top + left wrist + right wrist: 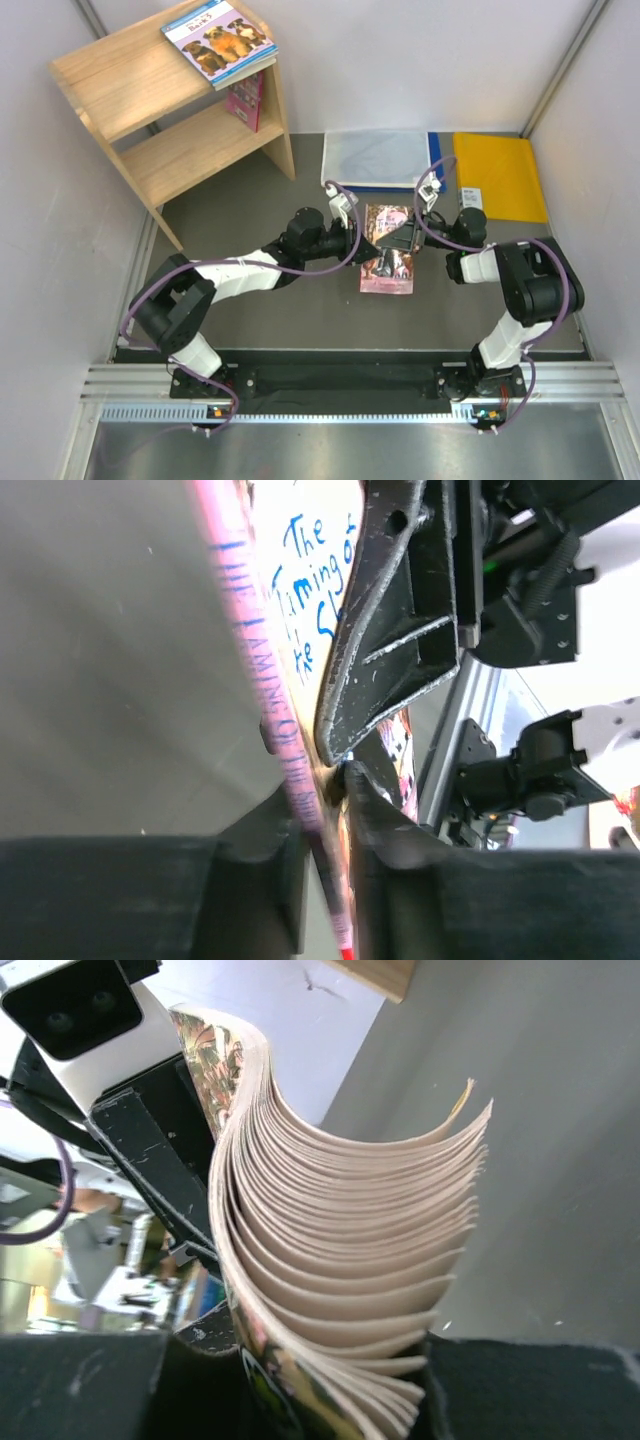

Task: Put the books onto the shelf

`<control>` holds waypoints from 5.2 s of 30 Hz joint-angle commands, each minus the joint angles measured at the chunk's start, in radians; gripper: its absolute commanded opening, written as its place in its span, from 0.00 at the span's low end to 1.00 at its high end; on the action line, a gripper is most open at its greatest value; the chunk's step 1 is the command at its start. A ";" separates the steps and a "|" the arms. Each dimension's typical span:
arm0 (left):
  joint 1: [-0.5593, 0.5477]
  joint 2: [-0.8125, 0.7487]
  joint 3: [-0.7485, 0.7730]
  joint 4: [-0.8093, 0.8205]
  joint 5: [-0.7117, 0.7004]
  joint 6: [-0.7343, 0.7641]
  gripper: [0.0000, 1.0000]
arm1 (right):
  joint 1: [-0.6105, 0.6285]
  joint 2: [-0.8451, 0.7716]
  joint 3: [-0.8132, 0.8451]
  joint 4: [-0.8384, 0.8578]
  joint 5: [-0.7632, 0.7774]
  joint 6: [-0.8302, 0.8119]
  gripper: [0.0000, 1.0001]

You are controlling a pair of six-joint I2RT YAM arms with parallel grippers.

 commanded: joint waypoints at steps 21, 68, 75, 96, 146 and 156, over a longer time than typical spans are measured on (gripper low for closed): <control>0.031 -0.259 0.187 -0.504 -0.329 0.351 0.00 | -0.053 -0.244 0.071 -0.762 0.391 -0.626 0.90; 0.199 -0.190 0.454 -0.541 -1.511 0.597 0.00 | -0.052 -0.361 0.082 -1.052 0.737 -0.830 0.96; 0.202 -0.118 0.532 -0.424 -1.518 0.721 0.00 | -0.050 -0.353 0.073 -1.038 0.731 -0.824 0.96; 0.290 0.078 0.624 -0.089 -1.566 0.985 0.00 | -0.050 -0.346 0.044 -1.009 0.716 -0.807 0.96; 0.382 0.434 0.860 0.229 -1.377 1.086 0.00 | -0.049 -0.303 -0.026 -0.917 0.687 -0.752 0.95; 0.406 0.457 0.850 0.271 -1.356 1.123 0.00 | -0.049 -0.304 -0.031 -0.915 0.684 -0.752 0.96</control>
